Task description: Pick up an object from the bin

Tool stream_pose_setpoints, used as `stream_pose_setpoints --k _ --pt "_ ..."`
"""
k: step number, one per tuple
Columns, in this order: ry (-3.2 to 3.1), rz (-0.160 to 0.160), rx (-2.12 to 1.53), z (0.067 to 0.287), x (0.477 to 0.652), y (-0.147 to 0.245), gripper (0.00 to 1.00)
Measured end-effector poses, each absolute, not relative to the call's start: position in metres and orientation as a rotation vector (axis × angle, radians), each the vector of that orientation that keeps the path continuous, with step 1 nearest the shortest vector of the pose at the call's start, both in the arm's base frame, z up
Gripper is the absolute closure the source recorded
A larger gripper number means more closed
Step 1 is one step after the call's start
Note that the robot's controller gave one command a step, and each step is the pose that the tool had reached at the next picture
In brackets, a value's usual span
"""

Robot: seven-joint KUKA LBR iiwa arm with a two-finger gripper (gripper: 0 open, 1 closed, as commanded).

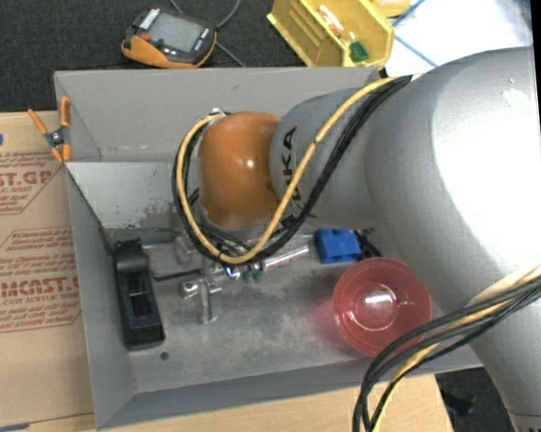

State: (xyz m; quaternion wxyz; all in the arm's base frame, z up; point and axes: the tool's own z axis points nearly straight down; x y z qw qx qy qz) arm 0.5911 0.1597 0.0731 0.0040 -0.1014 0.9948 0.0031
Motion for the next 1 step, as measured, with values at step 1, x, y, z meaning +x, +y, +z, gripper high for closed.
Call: stream_pose_setpoints --k 1 --pt "3.118 0.014 -0.179 0.0751 0.5844 0.1638 0.00"
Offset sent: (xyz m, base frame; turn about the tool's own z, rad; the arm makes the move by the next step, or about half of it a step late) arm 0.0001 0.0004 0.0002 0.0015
